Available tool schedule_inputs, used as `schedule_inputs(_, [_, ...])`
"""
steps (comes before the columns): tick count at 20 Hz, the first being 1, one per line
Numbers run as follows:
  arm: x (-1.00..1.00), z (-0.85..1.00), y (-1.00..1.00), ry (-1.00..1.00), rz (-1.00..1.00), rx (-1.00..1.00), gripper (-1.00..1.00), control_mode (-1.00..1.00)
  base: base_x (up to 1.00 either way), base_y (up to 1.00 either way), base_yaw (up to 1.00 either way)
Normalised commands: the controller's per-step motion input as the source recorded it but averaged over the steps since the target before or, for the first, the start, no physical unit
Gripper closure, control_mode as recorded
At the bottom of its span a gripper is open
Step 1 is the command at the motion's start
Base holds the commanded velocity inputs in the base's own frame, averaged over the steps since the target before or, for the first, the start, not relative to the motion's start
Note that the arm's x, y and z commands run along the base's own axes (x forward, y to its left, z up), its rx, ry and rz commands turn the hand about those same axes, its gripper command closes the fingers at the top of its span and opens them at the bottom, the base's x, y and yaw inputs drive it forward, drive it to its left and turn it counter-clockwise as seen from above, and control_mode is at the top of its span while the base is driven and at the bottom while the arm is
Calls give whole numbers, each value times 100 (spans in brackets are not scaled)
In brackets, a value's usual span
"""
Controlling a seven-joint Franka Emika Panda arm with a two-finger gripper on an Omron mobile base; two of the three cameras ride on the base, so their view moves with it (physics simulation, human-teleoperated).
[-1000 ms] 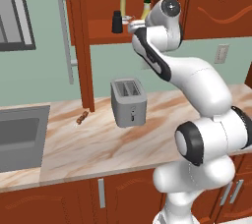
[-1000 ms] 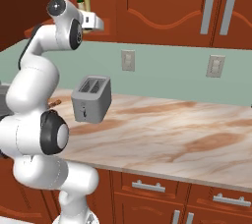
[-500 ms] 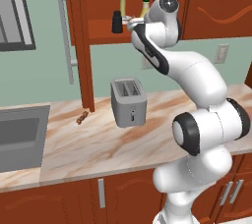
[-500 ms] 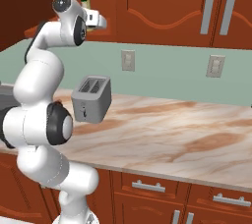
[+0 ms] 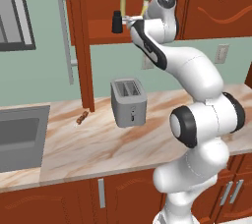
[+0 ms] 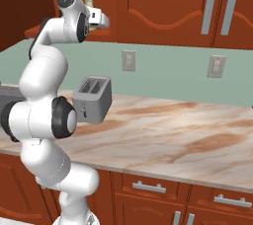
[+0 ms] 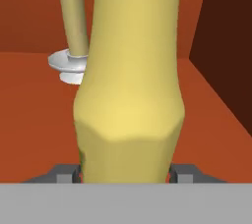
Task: Pick the shaker and mustard from the counter and place them in the cabinet.
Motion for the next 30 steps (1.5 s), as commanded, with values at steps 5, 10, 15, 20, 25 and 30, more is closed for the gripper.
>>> schedule_inputs(5, [3, -1, -12, 0, 0, 0, -100, -100, 0, 0, 0])
schedule_inputs(10, [-2, 0, -7, 0, 0, 0, -100, -100, 0, 0, 0])
schedule_inputs(15, [-38, 0, 0, -1, 0, 0, -100, -100, 0, 0, 0])
schedule_inputs(20, [-72, 0, 0, -5, 0, 0, -100, -100, 0, 0, 0])
schedule_inputs(25, [-74, 0, 0, -4, 0, 0, -100, -100, 0, 0, 0])
schedule_inputs(30, [-79, -5, 0, -3, 0, 0, -100, -100, 0, 0, 0])
